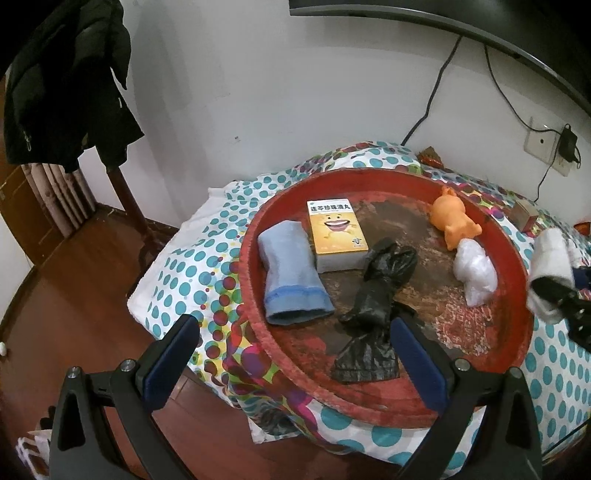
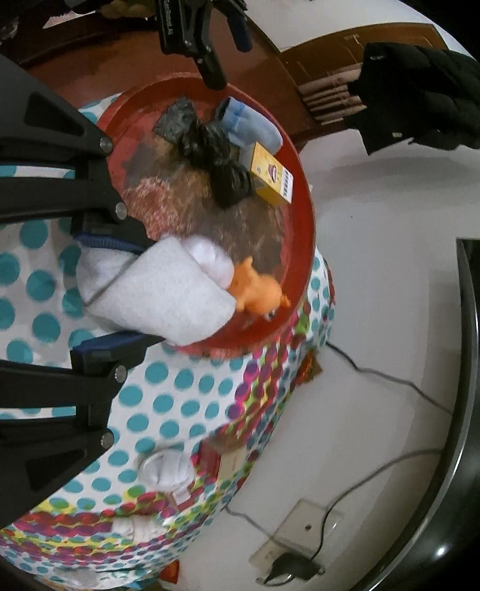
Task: Organize objects
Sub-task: 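Carry the white sock over the tray and release it with the right gripper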
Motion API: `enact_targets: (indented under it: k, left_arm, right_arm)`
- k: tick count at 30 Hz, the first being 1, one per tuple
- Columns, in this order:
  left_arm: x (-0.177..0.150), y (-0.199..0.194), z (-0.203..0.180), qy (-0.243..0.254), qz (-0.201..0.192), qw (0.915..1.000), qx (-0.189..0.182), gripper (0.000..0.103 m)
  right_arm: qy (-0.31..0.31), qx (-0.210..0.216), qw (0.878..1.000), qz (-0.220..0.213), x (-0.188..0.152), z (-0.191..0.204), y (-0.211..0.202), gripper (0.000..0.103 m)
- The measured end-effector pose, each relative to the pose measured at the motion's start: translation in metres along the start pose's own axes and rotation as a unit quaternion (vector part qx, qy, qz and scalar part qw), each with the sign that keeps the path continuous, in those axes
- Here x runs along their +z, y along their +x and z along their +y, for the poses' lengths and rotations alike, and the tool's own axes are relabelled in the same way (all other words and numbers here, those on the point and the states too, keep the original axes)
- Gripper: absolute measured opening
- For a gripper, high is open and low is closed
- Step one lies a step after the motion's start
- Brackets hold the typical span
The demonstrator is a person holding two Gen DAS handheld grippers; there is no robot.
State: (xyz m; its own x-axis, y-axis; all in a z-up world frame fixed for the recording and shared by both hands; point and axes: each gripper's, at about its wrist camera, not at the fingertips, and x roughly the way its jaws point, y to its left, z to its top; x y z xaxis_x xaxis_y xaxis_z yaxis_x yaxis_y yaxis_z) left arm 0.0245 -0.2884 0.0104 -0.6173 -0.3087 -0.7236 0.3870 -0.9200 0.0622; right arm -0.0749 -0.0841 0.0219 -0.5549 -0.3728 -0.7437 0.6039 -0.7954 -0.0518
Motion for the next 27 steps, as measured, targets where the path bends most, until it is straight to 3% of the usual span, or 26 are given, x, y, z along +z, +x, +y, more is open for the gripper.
enact_targets:
  k: [11, 27]
  left_arm:
    - [0.000, 0.003, 0.011, -0.013, 0.003, 0.9999, 0.004, 0.103]
    - [0.001, 0.010, 0.007, -0.013, 0.007, 0.9999, -0.001, 0.103]
  right_arm:
    - [-0.029, 0.022, 0.999, 0.022, 0.004, 0.043, 0.033, 0.037]
    - [-0.048, 0.027, 0.998, 0.042, 0.004, 0.064, 0.059, 0.039]
